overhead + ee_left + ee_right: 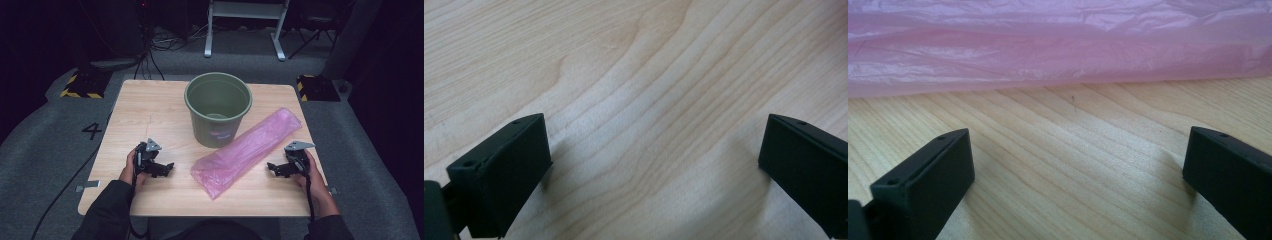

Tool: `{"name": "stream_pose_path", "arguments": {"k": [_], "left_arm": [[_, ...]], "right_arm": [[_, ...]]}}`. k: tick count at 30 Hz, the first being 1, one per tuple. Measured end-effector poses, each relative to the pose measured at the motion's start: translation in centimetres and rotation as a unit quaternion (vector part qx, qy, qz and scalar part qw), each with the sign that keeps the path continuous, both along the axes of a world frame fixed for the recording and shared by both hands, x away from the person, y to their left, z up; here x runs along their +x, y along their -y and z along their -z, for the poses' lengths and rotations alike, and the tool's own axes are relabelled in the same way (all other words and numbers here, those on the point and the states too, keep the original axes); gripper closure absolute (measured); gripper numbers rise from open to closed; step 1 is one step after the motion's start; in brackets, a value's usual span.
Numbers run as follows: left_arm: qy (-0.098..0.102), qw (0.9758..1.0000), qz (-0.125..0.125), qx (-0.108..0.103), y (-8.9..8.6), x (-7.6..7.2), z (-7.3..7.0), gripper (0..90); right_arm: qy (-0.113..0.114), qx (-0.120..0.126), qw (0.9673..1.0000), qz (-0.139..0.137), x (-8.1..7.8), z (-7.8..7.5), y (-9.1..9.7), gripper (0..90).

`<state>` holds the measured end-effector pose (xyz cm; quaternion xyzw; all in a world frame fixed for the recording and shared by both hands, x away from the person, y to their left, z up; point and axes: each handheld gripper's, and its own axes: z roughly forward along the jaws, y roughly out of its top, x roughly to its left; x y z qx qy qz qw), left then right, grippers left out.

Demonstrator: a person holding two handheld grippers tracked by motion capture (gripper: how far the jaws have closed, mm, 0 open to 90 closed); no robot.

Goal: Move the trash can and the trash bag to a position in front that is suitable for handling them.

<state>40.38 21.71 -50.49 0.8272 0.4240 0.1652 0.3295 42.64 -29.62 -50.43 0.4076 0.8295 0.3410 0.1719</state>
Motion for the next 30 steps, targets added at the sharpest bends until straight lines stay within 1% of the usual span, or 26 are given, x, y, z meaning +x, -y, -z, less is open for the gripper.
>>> {"name": "stream_pose_path", "arguments": {"k": [3, 5, 6, 7, 9, 10, 12, 15, 17, 19, 22, 24, 27, 28, 30], "left_arm": [[0.0, 1.0, 0.001, 0.002, -0.1, -0.1, 0.0, 0.0], [-0.001, 1.0, 0.002, 0.001, -0.2, -0.3, 0.0, 0.0], [0.001, 1.0, 0.004, 0.002, -0.3, -0.5, 0.0, 0.0], [0.0, 1.0, 0.006, 0.0, -0.3, -0.6, 0.0, 0.0], [0.0, 0.9999, 0.013, 0.0, -0.5, -0.9, 0.0, 0.0], [0.002, 0.9999, 0.017, 0.001, -0.7, -1.1, 0.0, 0.0], [-0.002, 0.9998, 0.021, 0.001, -0.9, -1.2, 0.0, 0.0], [-0.001, 0.9999, 0.017, 0.0, -1.0, -1.3, 0.0, 0.0], [0.0, 0.9999, 0.017, 0.001, -1.0, -1.3, 0.0, 0.0], [-0.001, 0.9999, 0.017, 0.0, -1.0, -1.2, 0.0, 0.0], [0.0, 0.9999, 0.017, 0.0, -1.0, -1.3, 0.0, 0.0], [0.0, 0.9999, 0.017, 0.001, -1.0, -1.3, 0.0, 0.0], [0.001, 0.9999, 0.014, 0.001, -1.0, -1.3, 0.0, 0.1], [0.0, 0.9999, 0.014, 0.001, -1.0, -1.3, 0.0, 0.1], [0.001, 0.9999, 0.013, 0.002, -1.1, -1.4, 0.0, 0.1]], "right_arm": [[-0.003, -0.002, 1.0, -0.002, -0.1, -0.1, 0.4, 1.0], [0.002, 0.0, 1.0, 0.002, -0.3, -0.2, 0.8, 7.3], [0.006, 0.002, 0.9999, 0.008, -0.4, -0.3, 1.0, 14.0], [0.01, 0.005, 0.9998, 0.015, -0.4, -0.3, 1.2, 17.9], [0.019, -0.001, 0.9993, 0.034, -0.4, -0.4, 1.4, 15.7], [0.02, -0.002, 0.9991, 0.037, -0.4, -0.5, 1.5, 17.2], [0.023, 0.007, 0.9992, 0.032, -0.6, -0.7, 1.7, 15.6], [0.039, 0.022, 0.9986, 0.029, -1.0, -1.3, 1.7, 16.0], [0.042, 0.034, 0.9982, 0.027, -1.1, -1.7, 1.7, 16.0], [0.045, 0.039, 0.9978, 0.029, -1.2, -2.1, 1.5, 16.5], [0.058, 0.049, 0.9969, 0.016, -1.4, -2.8, 1.1, 16.0], [0.064, 0.049, 0.9967, 0.01, -1.5, -3.3, 0.9, 15.9], [0.074, 0.045, 0.9962, 0.002, -1.3, -3.7, 0.4, 15.9], [0.075, 0.046, 0.9961, -0.004, -1.2, -3.8, 0.2, 15.9], [0.086, 0.043, 0.9951, -0.018, -1.0, -4.1, -0.6, 16.4]]}}
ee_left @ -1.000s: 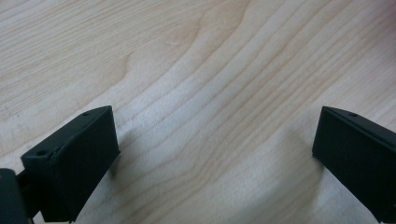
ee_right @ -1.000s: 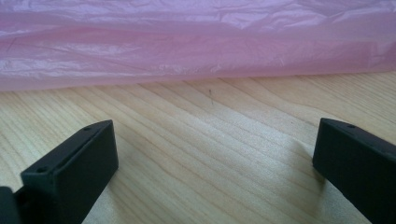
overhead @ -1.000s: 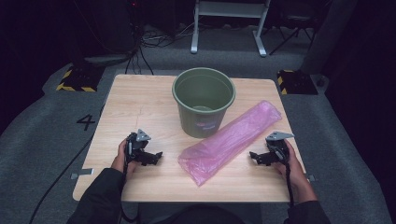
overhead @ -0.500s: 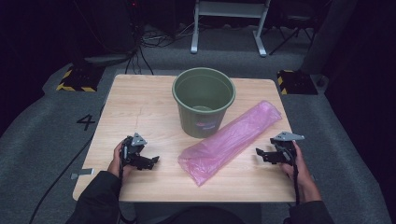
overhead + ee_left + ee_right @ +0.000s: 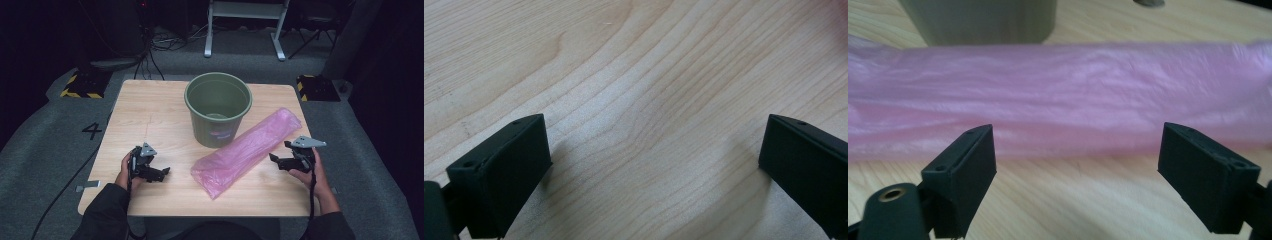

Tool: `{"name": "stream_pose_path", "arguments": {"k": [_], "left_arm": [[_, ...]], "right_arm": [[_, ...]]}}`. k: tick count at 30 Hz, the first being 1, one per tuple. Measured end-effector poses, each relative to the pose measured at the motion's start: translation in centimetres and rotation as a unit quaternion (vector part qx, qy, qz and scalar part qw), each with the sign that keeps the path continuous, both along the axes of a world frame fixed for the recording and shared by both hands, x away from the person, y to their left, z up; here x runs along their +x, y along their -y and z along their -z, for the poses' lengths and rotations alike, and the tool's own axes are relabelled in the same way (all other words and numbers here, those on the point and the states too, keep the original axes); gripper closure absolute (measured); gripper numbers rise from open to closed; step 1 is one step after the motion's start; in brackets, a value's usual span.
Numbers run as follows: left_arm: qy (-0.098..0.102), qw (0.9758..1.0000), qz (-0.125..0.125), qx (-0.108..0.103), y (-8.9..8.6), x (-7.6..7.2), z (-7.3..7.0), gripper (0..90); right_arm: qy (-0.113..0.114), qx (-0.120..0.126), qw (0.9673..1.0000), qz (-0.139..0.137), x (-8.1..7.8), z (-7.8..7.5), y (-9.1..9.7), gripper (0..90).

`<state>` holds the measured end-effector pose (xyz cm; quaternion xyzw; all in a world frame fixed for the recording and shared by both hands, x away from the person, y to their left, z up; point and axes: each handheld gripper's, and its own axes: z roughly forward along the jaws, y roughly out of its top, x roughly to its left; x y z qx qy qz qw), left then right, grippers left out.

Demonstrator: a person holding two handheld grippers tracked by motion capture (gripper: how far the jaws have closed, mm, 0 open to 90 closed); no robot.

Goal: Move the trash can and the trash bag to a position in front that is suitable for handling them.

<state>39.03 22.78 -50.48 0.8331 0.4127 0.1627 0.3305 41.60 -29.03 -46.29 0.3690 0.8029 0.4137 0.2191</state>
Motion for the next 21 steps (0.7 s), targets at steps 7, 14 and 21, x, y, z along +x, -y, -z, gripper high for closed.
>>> {"name": "stream_pose_path", "arguments": {"k": [7, 14, 21], "left_arm": [[0.0, 1.0, 0.0, 0.0, 0.0, 0.0, 0.0, 0.1], [0.0, 1.0, 0.0, 0.0, 0.0, 0.0, 0.0, 0.1], [0.0, 1.0, 0.0, 0.0, 0.0, 0.0, 0.0, 0.1]], "right_arm": [[0.009, 0.009, 0.9993, -0.035, 1.9, -1.2, -3.0, 16.3], [0.003, -0.016, 0.9985, -0.053, 4.6, -1.8, -6.0, 16.6], [-0.004, 0.0, 0.9977, -0.068, 6.6, -2.2, -7.6, 16.9]]}}
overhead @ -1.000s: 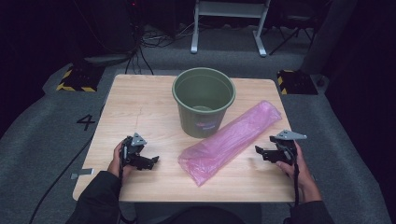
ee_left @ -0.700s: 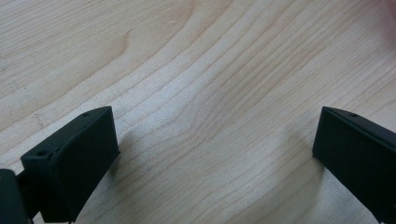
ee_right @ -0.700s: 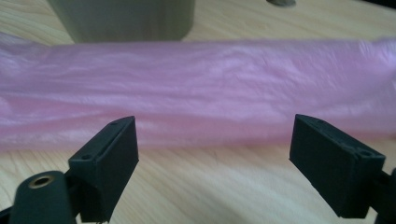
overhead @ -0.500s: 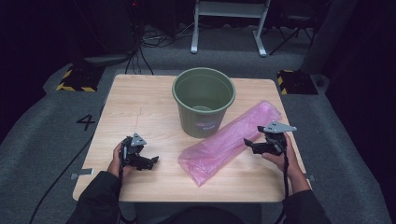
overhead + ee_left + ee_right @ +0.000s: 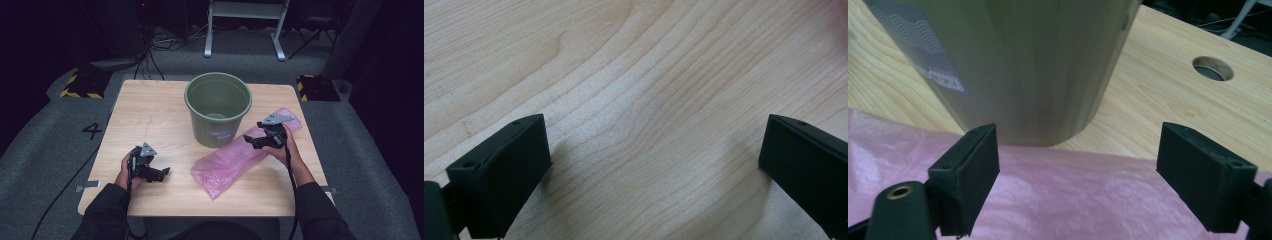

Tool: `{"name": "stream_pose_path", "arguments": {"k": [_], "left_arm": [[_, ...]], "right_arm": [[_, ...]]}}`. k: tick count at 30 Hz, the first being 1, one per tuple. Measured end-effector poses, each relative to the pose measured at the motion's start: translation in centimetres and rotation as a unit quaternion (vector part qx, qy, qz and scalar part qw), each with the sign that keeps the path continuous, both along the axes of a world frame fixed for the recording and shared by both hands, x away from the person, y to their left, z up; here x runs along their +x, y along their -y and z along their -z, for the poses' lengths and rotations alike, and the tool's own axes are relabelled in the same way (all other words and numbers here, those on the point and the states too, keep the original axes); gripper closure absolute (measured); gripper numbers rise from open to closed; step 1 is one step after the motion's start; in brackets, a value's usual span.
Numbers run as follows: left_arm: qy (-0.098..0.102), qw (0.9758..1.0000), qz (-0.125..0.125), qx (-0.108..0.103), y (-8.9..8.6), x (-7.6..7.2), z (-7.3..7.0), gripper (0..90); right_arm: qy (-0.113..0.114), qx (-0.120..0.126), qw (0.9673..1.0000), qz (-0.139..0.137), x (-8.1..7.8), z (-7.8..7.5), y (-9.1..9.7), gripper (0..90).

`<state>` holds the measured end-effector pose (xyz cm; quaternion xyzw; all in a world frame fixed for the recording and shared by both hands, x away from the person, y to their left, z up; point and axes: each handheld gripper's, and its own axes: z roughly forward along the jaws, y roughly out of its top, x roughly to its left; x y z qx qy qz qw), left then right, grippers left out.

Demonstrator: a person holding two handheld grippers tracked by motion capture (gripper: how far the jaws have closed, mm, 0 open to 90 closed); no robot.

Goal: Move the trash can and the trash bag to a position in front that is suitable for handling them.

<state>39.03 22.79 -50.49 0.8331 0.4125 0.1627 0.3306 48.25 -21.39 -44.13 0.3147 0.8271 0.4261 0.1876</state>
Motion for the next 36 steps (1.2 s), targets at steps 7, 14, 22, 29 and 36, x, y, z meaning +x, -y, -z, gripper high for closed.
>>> {"name": "stream_pose_path", "arguments": {"k": [7, 14, 22, 29, 36], "left_arm": [[0.0, 1.0, 0.0, 0.0, 0.0, 0.0, 0.0, 0.1], [0.0, 1.0, 0.0, 0.0, 0.0, 0.0, 0.0, 0.1], [0.0, 1.0, 0.0, 0.0, 0.0, 0.0, 0.0, 0.1], [0.0, 1.0, 0.0, 0.0, 0.0, 0.0, 0.0, 0.1], [0.0, 1.0, 0.0, 0.0, 0.0, 0.0, 0.0, 0.0]], "right_arm": [[-0.014, 0.005, 0.9995, -0.027, 1.0, 0.0, -1.5, 16.8], [-0.01, 0.002, 0.9991, -0.041, 1.1, 0.0, -2.7, 17.3], [-0.005, 0.001, 0.999, -0.045, 1.2, 0.1, -3.9, 15.6], [-0.001, -0.005, 0.9988, -0.049, 1.0, 0.2, -5.1, 15.6], [0.005, -0.006, 0.9986, -0.052, 0.6, 0.0, -5.3, 18.4]]}}
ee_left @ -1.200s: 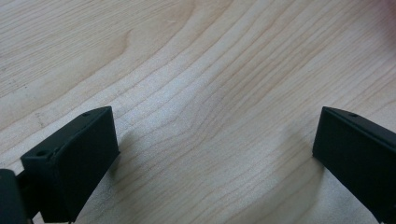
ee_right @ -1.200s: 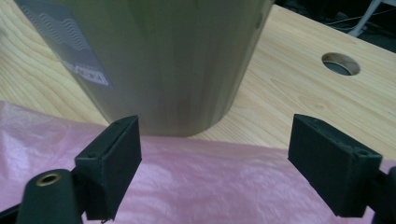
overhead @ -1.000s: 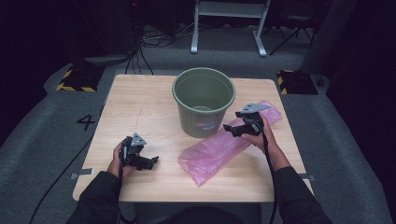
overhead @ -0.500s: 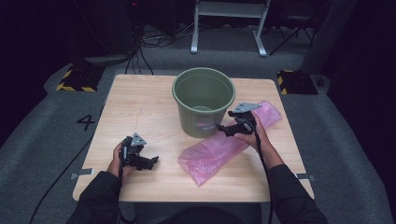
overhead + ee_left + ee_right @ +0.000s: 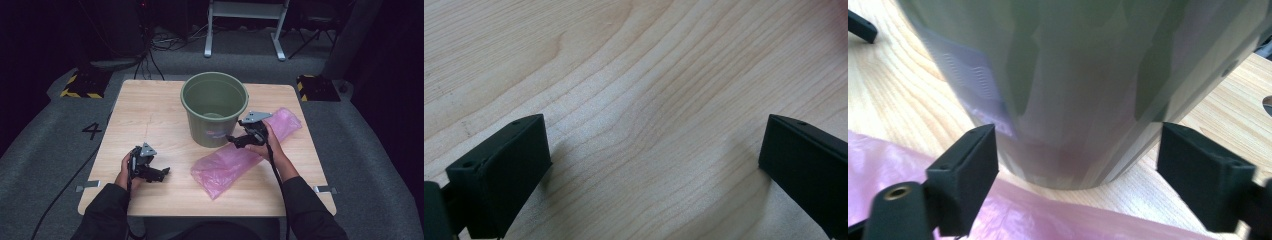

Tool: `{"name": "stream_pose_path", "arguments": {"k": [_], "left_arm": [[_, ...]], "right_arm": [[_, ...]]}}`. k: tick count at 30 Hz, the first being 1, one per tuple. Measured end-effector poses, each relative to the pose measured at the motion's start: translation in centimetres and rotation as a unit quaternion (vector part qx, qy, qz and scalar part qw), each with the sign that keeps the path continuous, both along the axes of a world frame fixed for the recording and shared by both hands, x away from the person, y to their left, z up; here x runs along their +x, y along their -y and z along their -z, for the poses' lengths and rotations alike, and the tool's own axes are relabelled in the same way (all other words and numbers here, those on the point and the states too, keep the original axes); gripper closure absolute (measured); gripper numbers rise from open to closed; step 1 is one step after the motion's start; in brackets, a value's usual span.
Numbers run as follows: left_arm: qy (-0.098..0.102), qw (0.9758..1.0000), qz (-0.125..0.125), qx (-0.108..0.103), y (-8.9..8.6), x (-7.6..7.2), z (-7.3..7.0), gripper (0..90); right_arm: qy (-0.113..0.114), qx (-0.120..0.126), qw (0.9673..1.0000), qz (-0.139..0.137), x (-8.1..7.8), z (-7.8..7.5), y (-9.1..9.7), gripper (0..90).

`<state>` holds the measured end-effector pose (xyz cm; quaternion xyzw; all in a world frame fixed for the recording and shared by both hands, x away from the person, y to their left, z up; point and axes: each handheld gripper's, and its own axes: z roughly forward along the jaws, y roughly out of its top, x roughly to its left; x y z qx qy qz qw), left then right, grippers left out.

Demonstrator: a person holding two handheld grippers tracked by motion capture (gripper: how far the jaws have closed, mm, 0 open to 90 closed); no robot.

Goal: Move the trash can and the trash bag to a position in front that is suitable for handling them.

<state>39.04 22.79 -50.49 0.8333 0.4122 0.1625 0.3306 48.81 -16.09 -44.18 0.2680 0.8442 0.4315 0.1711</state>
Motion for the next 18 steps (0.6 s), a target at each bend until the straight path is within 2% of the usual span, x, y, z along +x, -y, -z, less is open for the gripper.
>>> {"name": "stream_pose_path", "arguments": {"k": [3, 6, 9, 11, 14, 15, 17, 18], "left_arm": [[0.0, 1.0, 0.0, 0.0, 0.0, 0.0, 0.0, 0.0], [0.0, 1.0, 0.0, 0.0, 0.0, 0.0, 0.0, 0.1], [0.0, 1.0, -0.002, 0.0, 0.0, 0.0, 0.0, 0.1], [-0.002, 1.0, -0.007, -0.001, 0.2, -0.1, 0.0, 0.1], [-0.002, 0.9999, -0.015, 0.0, 0.4, -0.1, 0.0, 0.0], [-0.001, 0.9998, -0.017, -0.001, 0.4, -0.1, 0.0, 0.0], [-0.001, 0.9997, -0.024, -0.002, 0.6, -0.2, 0.0, 0.0], [0.0, 0.9997, -0.025, -0.001, 0.6, -0.2, 0.0, 0.1]], "right_arm": [[0.004, 0.002, 0.9999, 0.011, -0.5, -0.3, 1.0, 19.7], [-0.001, 0.019, 0.9998, 0.01, -1.5, -0.5, 2.5, 21.3], [0.005, -0.012, 0.9998, 0.016, -2.7, -0.2, 3.8, 22.6], [0.007, -0.019, 0.9996, 0.018, -3.4, 0.1, 4.6, 23.3], [-0.008, -0.003, 0.9997, 0.023, -3.9, 0.9, 6.3, 25.9], [-0.022, -0.003, 0.9994, 0.026, -3.8, 1.2, 6.7, 26.5], [-0.025, -0.01, 0.9992, 0.031, -3.8, 1.8, 7.2, 29.6], [-0.033, -0.013, 0.9989, 0.031, -3.7, 2.3, 7.5, 30.3]]}}
